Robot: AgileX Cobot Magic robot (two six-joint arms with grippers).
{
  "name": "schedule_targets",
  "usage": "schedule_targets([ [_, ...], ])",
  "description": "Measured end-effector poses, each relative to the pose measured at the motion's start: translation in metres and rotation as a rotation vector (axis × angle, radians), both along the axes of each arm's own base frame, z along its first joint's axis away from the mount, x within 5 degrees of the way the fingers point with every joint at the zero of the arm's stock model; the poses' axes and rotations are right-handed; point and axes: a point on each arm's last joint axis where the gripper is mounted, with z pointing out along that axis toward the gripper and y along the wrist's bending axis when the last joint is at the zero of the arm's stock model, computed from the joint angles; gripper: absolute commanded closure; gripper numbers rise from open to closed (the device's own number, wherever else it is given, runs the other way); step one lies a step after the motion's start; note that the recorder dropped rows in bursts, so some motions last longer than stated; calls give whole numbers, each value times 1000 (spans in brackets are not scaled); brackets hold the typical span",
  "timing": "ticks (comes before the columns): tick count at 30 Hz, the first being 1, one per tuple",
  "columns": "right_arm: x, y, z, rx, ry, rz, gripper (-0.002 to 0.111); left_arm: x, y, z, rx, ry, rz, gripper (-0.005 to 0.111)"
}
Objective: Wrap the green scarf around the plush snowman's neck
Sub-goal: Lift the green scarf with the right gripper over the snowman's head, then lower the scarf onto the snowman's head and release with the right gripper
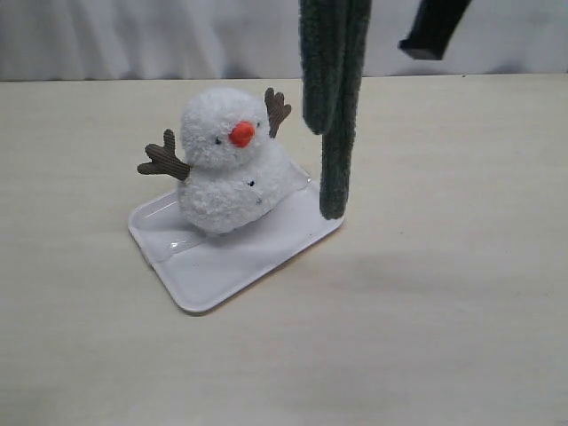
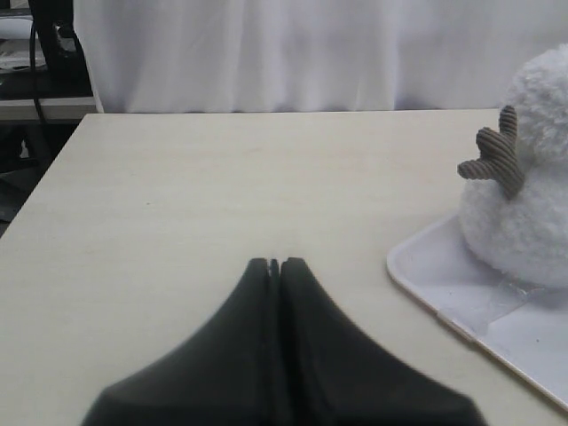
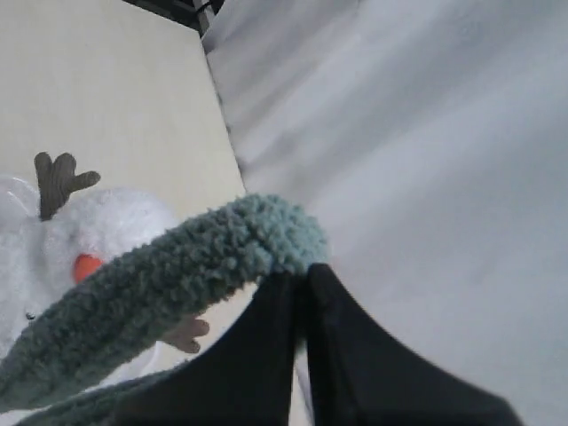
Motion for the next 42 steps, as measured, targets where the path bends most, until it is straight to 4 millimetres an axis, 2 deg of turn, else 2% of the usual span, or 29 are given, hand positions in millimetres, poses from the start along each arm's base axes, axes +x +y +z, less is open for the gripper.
schedule_targets([
  [4, 15, 29, -12, -16, -78, -3, 104, 0, 0, 0, 0, 0, 0, 107],
  [13, 39, 90, -63, -161, -170, 88, 104, 0, 0, 0, 0, 0, 0, 107],
  [17, 50, 112, -67, -187, -253, 94, 104, 0, 0, 0, 0, 0, 0, 107],
  [21, 73, 127, -78, -198, -287, 70, 104, 0, 0, 0, 0, 0, 0, 107],
  [22, 77, 129, -82, -205, -289, 66, 104, 0, 0, 0, 0, 0, 0, 107],
  [25, 92, 139, -115, -296, -294, 84, 104, 0, 0, 0, 0, 0, 0, 107],
  [29, 91, 144, -134, -345, -231, 152, 104, 0, 0, 0, 0, 0, 0, 107],
  [34, 81, 146, -144, -383, -120, 276, 104, 0, 0, 0, 0, 0, 0, 107],
  [42, 80, 144, -148, -504, -171, 340, 104, 0, 0, 0, 0, 0, 0, 107],
])
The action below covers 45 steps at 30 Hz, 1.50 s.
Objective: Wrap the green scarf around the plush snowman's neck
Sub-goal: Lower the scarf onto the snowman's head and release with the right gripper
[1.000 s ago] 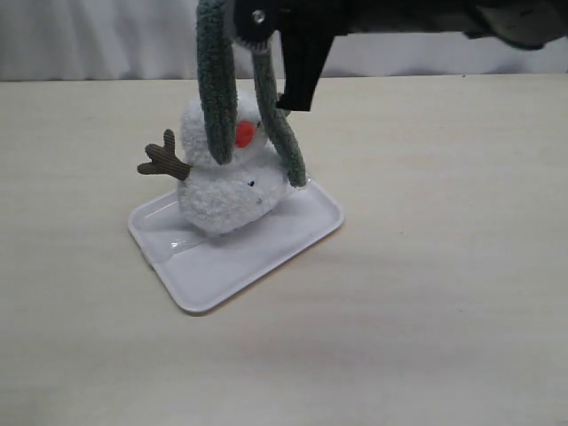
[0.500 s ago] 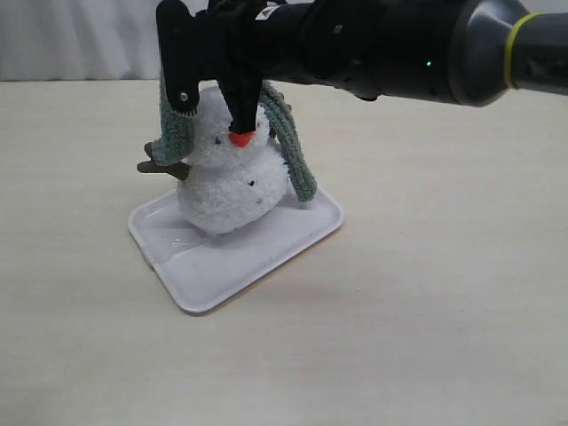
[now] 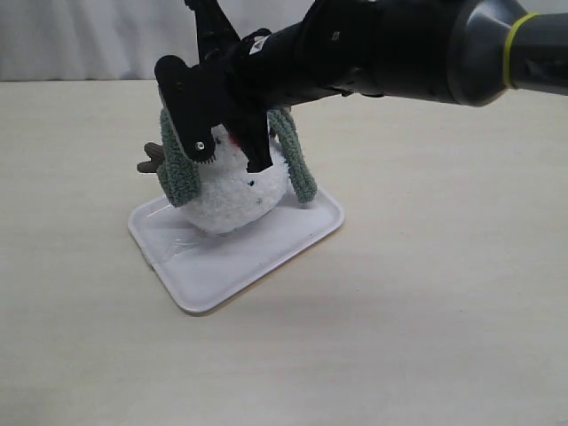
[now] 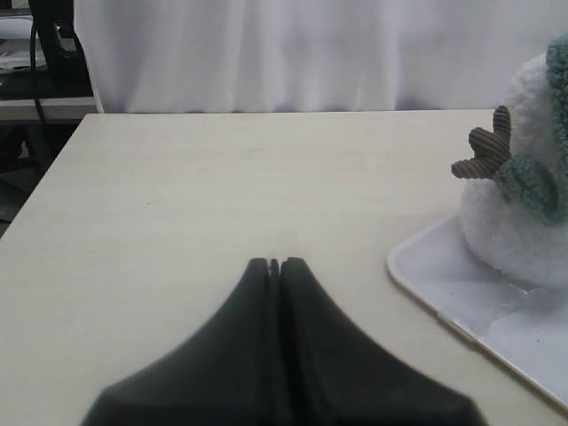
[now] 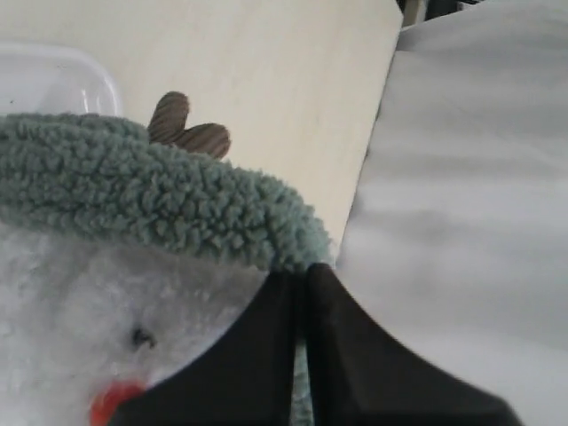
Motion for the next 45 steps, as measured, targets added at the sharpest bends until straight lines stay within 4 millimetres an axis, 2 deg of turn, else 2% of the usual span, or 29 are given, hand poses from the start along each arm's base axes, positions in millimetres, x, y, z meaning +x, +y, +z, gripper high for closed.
schedule_targets([
  [7, -4, -7, -9, -221, -45, 119, 104, 0, 0, 0, 0, 0, 0, 107],
  [12, -2, -8, -9, -253, -74, 131, 103, 0, 0, 0, 0, 0, 0, 107],
  [14, -1, -8, -8, -244, -93, 122, 97, 0, 0, 0, 0, 0, 0, 107],
  [19, 5, -6, 0, -139, -131, 35, 72, 0, 0, 0, 0, 0, 0, 107],
  [23, 6, -5, 1, -97, -117, 4, 63, 0, 0, 0, 0, 0, 0, 107],
  [27, 4, -5, -1, -60, -46, -25, 62, 0, 0, 0, 0, 0, 0, 107],
  [39, 0, -2, -2, 203, 264, -261, 62, 0, 0, 0, 0, 0, 0, 107],
  [42, -3, -4, 6, 261, 311, -309, 62, 0, 0, 0, 0, 0, 0, 107],
  [45, -8, -8, 23, 338, 339, -351, 62, 0, 0, 0, 0, 0, 0, 107],
])
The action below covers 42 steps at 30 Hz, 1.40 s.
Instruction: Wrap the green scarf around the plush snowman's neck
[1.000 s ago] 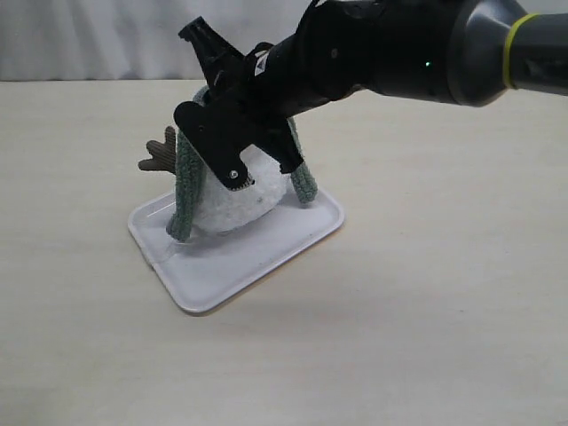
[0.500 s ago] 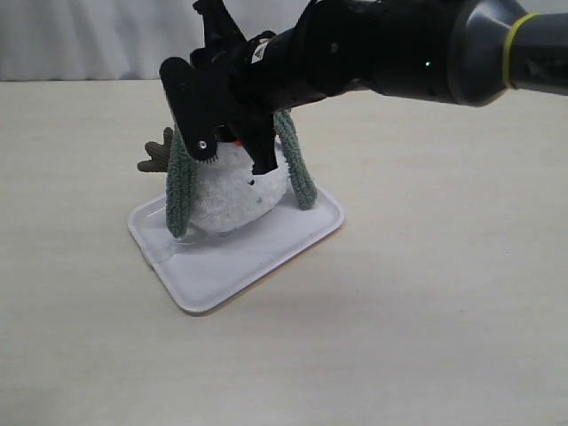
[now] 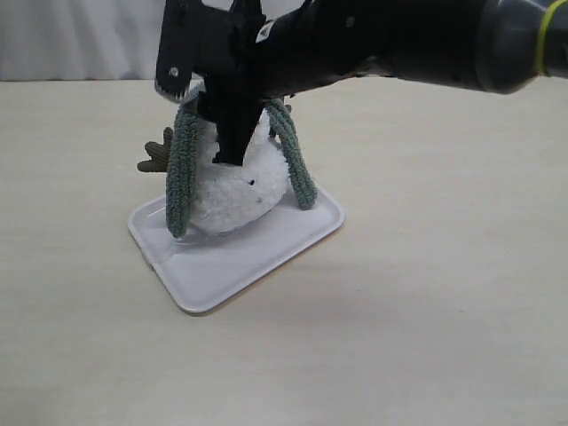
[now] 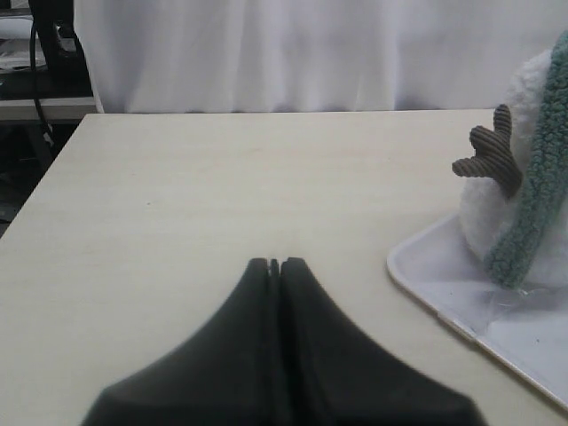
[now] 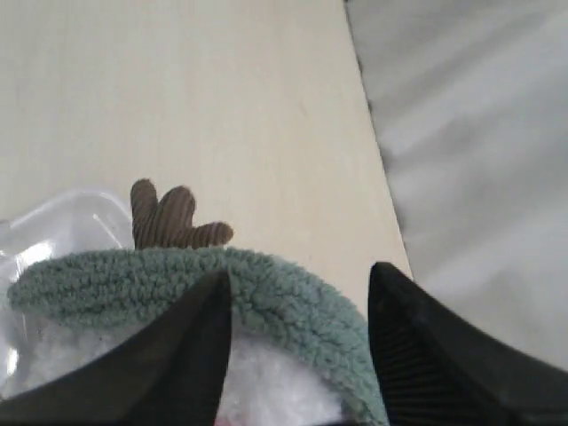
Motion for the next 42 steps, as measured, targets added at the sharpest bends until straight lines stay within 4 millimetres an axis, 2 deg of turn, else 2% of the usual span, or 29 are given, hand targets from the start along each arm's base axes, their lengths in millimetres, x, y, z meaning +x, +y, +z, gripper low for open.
schedule_targets([
  [5, -7, -11, 30, 215, 125, -165, 62, 0, 0, 0, 0, 0, 0, 107],
  [7, -3, -20, 38, 341, 232, -287, 62, 0, 0, 0, 0, 0, 0, 107],
  [9, 10, -39, 43, 444, 382, -459, 62, 0, 0, 0, 0, 0, 0, 107],
  [12, 22, -49, 43, 431, 497, -584, 62, 0, 0, 0, 0, 0, 0, 107],
  [16, 33, -38, 36, 279, 537, -627, 62, 0, 0, 0, 0, 0, 0, 107],
  [19, 46, -22, 28, 138, 429, -614, 62, 0, 0, 0, 0, 0, 0, 107],
  [22, 55, -10, 9, -163, 215, -432, 62, 0, 0, 0, 0, 0, 0, 107],
  [24, 57, -2, -2, -238, 152, -370, 63, 0, 0, 0, 0, 0, 0, 107],
  [26, 61, 4, -4, -214, 93, -338, 80, 0, 0, 0, 0, 0, 0, 107],
  [30, 65, 9, 1, -176, 25, -302, 103, 0, 0, 0, 0, 0, 0, 107],
  [33, 67, 12, -5, -213, -3, -261, 104, 0, 0, 0, 0, 0, 0, 107],
  [39, 58, 39, -9, -193, -96, -168, 104, 0, 0, 0, 0, 0, 0, 107],
  [42, 59, 42, -18, -229, -104, -158, 104, 0, 0, 0, 0, 0, 0, 107],
])
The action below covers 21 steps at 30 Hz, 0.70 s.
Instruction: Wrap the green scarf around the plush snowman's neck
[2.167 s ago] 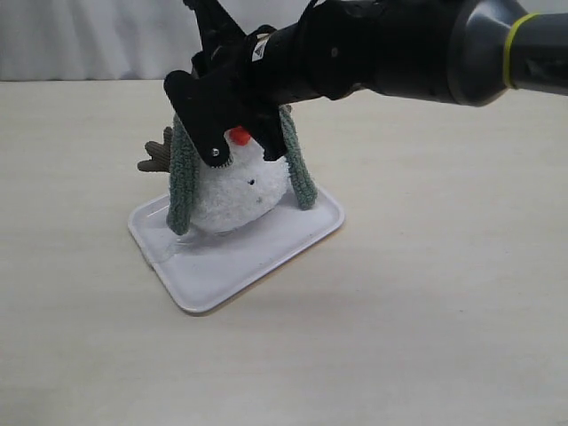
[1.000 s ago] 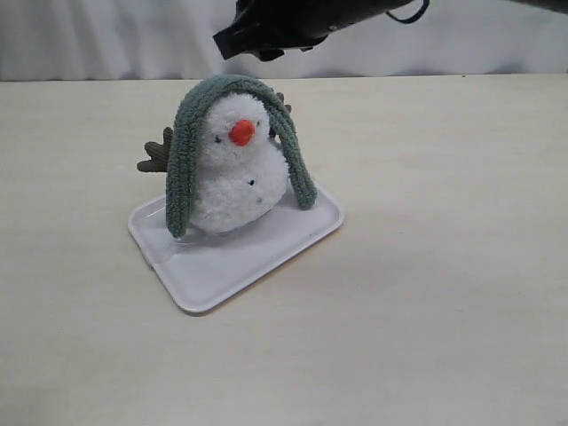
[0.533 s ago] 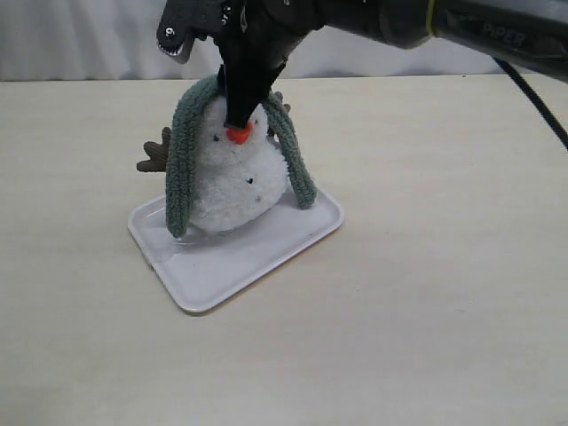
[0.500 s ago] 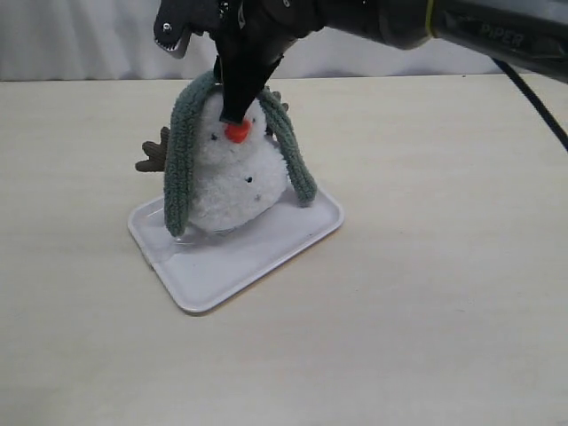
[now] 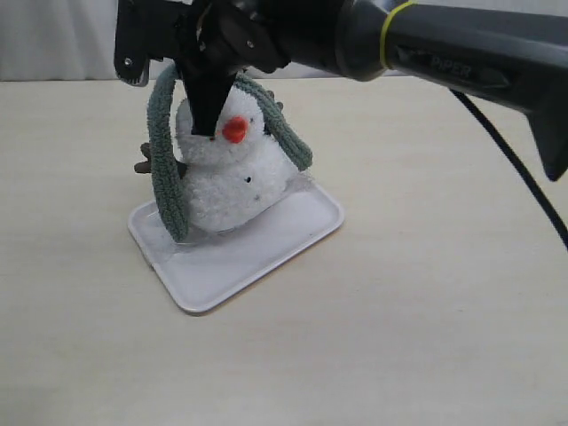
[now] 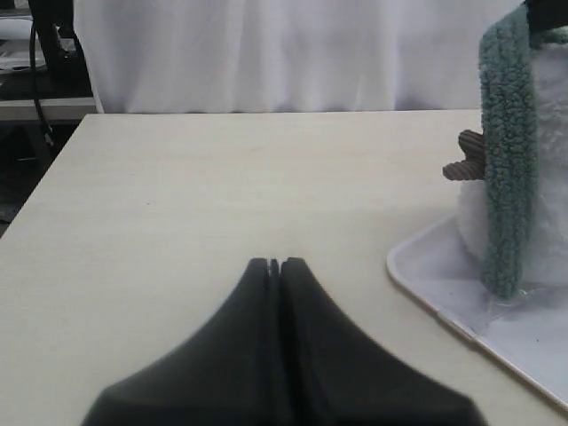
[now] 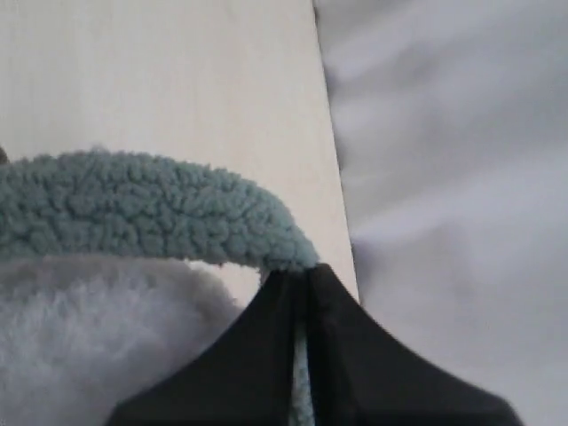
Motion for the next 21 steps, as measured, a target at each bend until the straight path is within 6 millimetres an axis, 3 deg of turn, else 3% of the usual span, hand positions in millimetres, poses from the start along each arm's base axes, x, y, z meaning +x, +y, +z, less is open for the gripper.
schedule_targets([
  [5, 3, -7, -20, -165, 34, -23, 104, 0, 0, 0, 0, 0, 0, 107],
  [15, 2, -12, -19, -243, 45, -47, 103, 0, 0, 0, 0, 0, 0, 107],
  [21, -8, -7, -9, -239, 41, -35, 78, 0, 0, 0, 0, 0, 0, 107],
])
